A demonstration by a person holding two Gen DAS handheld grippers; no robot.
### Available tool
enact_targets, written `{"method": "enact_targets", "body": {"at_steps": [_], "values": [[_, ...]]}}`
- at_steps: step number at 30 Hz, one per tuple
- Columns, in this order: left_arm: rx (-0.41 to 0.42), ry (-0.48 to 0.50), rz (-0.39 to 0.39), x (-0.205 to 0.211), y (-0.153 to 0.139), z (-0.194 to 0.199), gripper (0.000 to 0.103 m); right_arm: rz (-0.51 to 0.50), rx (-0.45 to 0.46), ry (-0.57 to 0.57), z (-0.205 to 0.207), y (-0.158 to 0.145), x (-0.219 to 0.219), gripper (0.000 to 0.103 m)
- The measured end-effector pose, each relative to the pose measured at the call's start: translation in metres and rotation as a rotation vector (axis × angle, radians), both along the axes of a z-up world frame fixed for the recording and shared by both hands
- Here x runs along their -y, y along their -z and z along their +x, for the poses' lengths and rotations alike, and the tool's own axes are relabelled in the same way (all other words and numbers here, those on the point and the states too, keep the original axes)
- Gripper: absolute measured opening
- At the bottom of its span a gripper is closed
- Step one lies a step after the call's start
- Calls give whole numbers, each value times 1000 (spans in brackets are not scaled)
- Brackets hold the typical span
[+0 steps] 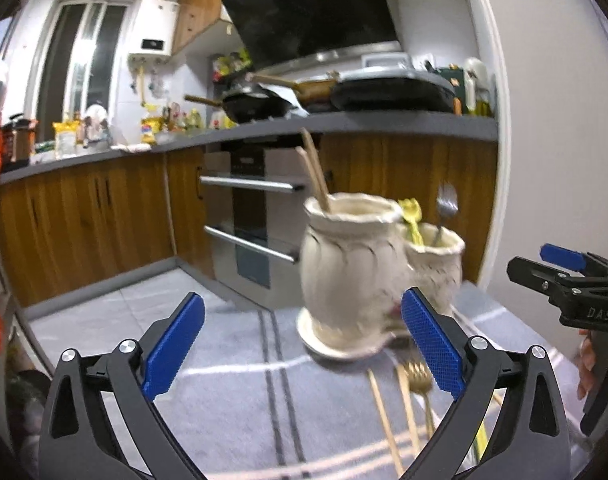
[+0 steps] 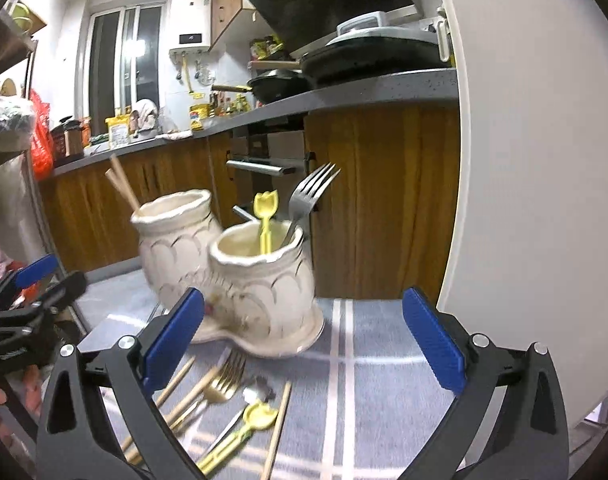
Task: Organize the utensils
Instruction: 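Open both tools and move them back over the utensils on the cloth, then close the left tool on a chopstick while the right tool grasps a yellow spoon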
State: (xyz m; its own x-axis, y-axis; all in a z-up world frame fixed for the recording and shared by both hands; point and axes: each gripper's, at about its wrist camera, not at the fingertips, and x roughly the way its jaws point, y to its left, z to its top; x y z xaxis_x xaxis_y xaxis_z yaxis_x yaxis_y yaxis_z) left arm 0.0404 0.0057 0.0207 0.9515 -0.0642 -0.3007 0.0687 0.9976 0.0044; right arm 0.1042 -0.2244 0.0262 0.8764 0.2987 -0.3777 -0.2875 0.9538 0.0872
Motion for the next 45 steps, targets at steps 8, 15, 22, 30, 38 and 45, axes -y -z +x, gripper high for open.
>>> {"method": "enact_targets", "body": {"at_steps": [8, 15, 22, 30, 38, 45], "values": [[-112, 16, -14, -1, 16, 0, 98, 34, -72, -6, -14, 13, 14, 98], [-261, 68, -11, 0, 31, 3, 98, 31, -177, -53, -14, 32, 13, 98], [-357, 93, 78, 16, 44, 10, 98, -43, -224, -62, -11, 39, 7, 98], [-470, 161, 98, 27, 60, 18, 94, -120, -282, -88, -10, 52, 0, 98], [-512, 224, 111, 38, 65, 18, 61, -120, -300, -124, -12, 52, -3, 98], [-546, 242, 141, 44, 74, 21, 36, -120, -329, -184, -18, 54, -16, 98]]}}
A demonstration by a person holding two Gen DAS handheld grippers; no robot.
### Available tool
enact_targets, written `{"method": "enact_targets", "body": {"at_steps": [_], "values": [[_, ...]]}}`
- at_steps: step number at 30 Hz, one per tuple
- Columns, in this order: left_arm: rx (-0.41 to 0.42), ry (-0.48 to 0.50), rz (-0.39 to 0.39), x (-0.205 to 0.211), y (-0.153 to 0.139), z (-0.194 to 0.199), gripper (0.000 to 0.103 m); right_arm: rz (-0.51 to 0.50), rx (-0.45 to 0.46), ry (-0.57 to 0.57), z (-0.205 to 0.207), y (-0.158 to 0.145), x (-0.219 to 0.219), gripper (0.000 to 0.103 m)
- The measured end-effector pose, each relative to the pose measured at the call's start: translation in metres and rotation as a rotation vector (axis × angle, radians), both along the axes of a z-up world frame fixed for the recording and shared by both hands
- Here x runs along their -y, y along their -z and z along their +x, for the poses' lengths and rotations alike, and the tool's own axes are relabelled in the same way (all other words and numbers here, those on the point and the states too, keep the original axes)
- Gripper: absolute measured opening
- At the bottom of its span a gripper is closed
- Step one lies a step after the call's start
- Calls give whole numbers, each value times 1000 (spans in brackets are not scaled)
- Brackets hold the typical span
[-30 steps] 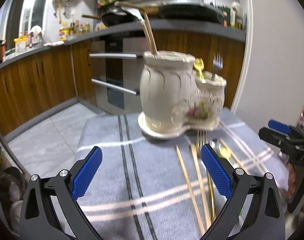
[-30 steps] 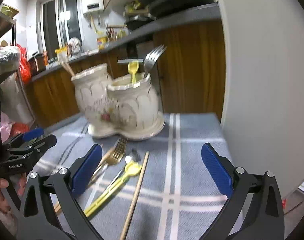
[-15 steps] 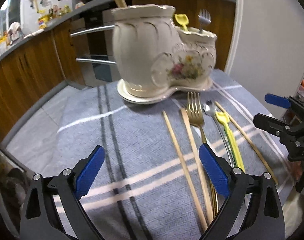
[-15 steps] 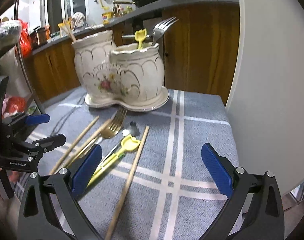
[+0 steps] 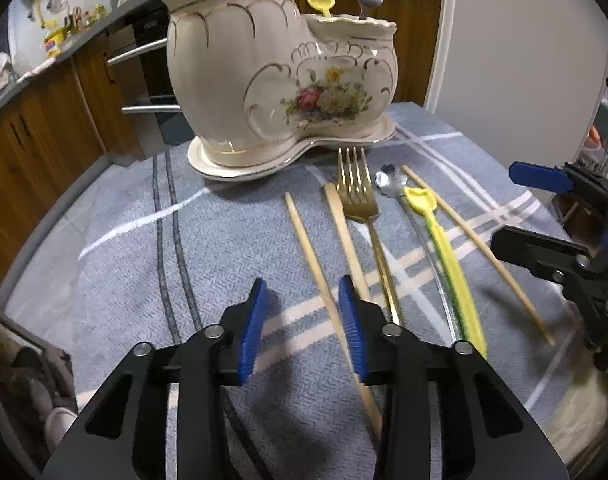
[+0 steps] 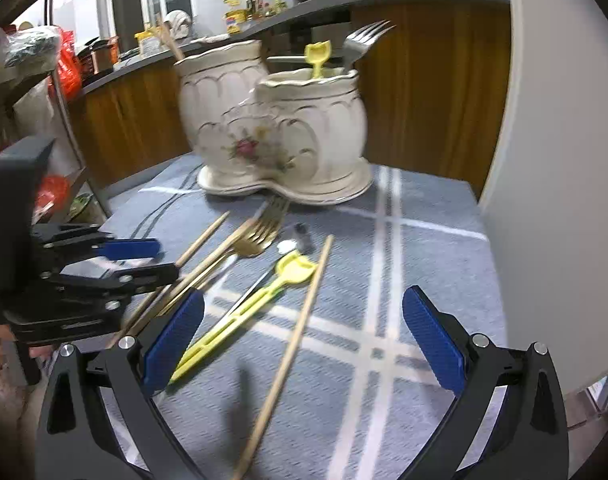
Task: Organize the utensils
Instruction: 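Close the left tool on a chopstick while the right tool grasps a yellow spoon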
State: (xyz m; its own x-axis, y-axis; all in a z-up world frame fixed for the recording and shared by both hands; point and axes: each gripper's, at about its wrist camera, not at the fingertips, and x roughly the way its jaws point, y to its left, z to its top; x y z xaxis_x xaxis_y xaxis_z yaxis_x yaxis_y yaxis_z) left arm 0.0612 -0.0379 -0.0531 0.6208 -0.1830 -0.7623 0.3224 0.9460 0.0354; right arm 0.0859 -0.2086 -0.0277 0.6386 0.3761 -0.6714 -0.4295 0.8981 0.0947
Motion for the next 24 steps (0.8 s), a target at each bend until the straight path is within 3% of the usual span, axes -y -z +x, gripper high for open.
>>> {"method": "enact_targets", "body": {"at_steps": [3, 7, 11, 18, 20, 24], "values": [[1, -3, 2, -4, -1, 2, 25, -11, -17, -7, -3, 0, -7, 89], [-3, 10, -3, -9, -3, 2, 11, -38, -52, -23, -6, 1, -21, 58], [2, 26, 1, -11, -4, 0, 10, -38, -120, -24, -1, 7, -30, 36], [7, 37, -1, -13, -4, -2, 10, 18, -234, -3, 14, 15, -33, 34], [6, 42, -4, -13, -3, -2, 10, -28, -227, 3, 14, 14, -36, 21], [-1, 50, -7, -17, -4, -3, 9, -78, -236, -31, 12, 10, -36, 17]]}}
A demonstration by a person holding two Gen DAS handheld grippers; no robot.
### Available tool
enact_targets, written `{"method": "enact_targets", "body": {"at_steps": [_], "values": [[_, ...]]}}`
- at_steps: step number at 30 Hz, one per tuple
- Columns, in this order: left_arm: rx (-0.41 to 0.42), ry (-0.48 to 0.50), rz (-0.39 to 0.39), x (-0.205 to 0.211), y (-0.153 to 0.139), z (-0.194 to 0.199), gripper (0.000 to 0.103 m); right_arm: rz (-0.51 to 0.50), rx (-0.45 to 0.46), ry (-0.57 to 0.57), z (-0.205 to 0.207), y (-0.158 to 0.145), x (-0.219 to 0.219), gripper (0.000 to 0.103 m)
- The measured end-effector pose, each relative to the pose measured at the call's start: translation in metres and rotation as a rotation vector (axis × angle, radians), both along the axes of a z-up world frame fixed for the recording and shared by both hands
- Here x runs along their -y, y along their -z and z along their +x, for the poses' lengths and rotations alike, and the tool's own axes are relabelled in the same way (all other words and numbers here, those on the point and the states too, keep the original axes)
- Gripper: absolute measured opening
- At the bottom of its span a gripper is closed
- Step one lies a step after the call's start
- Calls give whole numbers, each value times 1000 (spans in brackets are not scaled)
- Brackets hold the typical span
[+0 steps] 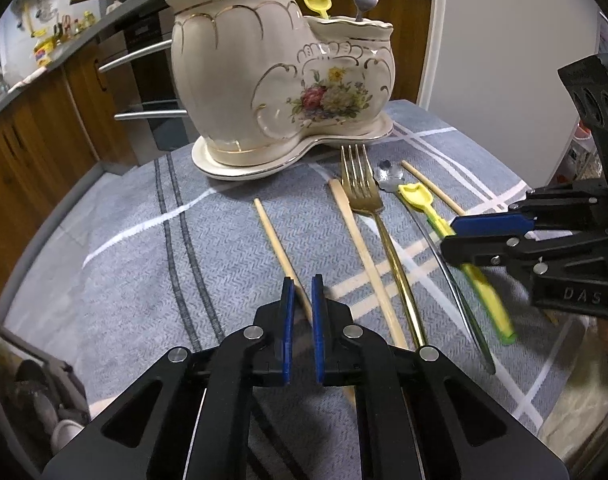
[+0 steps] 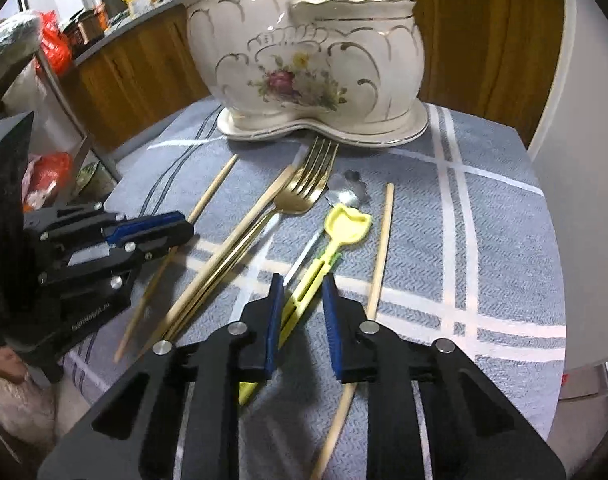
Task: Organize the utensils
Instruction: 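Close the left tool on a chopstick while the right tool grasps a yellow spoon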
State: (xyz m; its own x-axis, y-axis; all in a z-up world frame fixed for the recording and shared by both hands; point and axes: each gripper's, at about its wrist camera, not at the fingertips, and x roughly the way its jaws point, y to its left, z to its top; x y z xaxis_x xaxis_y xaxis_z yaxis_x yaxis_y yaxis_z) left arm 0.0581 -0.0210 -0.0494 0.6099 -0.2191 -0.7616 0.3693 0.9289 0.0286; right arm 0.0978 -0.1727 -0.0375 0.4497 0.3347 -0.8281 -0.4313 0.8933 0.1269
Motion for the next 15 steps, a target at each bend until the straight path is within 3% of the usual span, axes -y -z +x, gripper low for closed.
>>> {"method": "enact_targets", "body": {"at_steps": [2, 8, 15], "values": [[-3, 1, -1, -2, 0, 0, 8, -43, 8, -21, -2, -3, 1, 11], [-15, 10, -3, -7, -2, -2, 8, -89, -20, -23, 1, -2, 3, 11], [-17, -11, -24, -7, 0, 1, 9, -102, 6, -17, 5, 2, -2, 19]]}}
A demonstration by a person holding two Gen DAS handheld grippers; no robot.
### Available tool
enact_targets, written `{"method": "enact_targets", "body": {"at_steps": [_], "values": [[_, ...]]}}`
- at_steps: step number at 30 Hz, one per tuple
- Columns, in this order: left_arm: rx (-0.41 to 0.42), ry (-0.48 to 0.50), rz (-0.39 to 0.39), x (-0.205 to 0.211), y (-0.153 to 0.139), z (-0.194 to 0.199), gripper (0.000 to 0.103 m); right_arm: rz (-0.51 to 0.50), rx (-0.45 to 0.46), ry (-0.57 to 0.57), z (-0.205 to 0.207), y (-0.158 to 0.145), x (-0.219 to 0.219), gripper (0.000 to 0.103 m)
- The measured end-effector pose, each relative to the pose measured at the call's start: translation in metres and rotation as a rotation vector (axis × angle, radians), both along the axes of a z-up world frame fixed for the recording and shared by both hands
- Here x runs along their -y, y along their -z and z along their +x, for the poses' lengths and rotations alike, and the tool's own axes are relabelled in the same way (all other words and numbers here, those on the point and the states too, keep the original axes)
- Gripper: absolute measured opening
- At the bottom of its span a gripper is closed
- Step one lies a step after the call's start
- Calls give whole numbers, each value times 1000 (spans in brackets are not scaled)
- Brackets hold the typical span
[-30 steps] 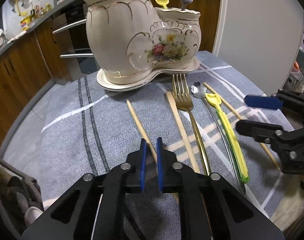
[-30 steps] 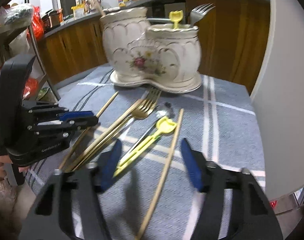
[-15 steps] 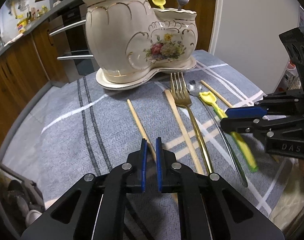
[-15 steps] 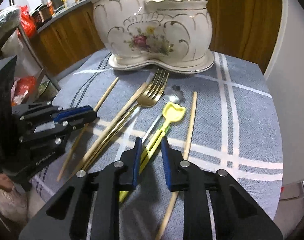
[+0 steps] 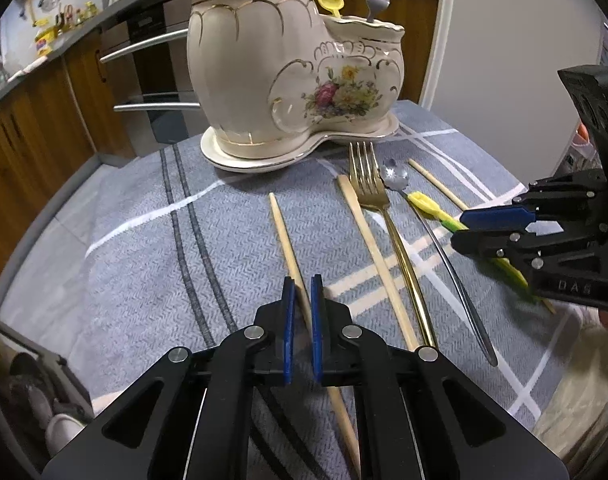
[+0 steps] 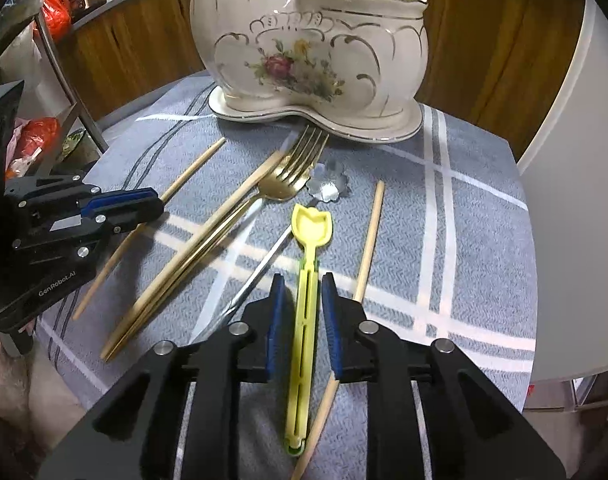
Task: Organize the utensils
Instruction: 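Close the left tool on a chopstick while the right tool grasps a yellow spoon, then lift the chopstick and yellow spoon and drop them into the holder cups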
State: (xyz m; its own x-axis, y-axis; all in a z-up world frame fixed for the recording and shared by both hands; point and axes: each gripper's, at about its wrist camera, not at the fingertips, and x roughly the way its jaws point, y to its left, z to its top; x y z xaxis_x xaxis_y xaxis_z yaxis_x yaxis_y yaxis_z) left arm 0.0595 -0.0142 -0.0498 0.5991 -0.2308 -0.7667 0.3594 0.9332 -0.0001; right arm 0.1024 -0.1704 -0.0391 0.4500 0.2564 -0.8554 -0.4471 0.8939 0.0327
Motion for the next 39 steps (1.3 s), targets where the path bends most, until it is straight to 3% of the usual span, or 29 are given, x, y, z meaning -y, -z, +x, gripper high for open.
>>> {"method": "enact_targets", "body": {"at_steps": [3, 10, 15, 24, 31, 39], "values": [[8, 4, 15, 2, 0, 0, 8, 14, 15, 1, -2, -1, 3, 10], [46, 8, -9, -3, -11, -6, 5, 161, 74, 23, -10, -22, 24, 10], [139, 7, -75, -8, -36, -16, 5, 306, 191, 17, -16, -50, 39, 10], [395, 55, -201, -5, -88, -30, 5, 467, 462, 49, 5, -102, 53, 10], [520, 27, -266, 3, -134, 12, 5, 573, 538, 103, 51, -118, 55, 10], [630, -57, -322, 8, -163, 69, 5, 577, 631, 108, 90, -121, 40, 10]]}}
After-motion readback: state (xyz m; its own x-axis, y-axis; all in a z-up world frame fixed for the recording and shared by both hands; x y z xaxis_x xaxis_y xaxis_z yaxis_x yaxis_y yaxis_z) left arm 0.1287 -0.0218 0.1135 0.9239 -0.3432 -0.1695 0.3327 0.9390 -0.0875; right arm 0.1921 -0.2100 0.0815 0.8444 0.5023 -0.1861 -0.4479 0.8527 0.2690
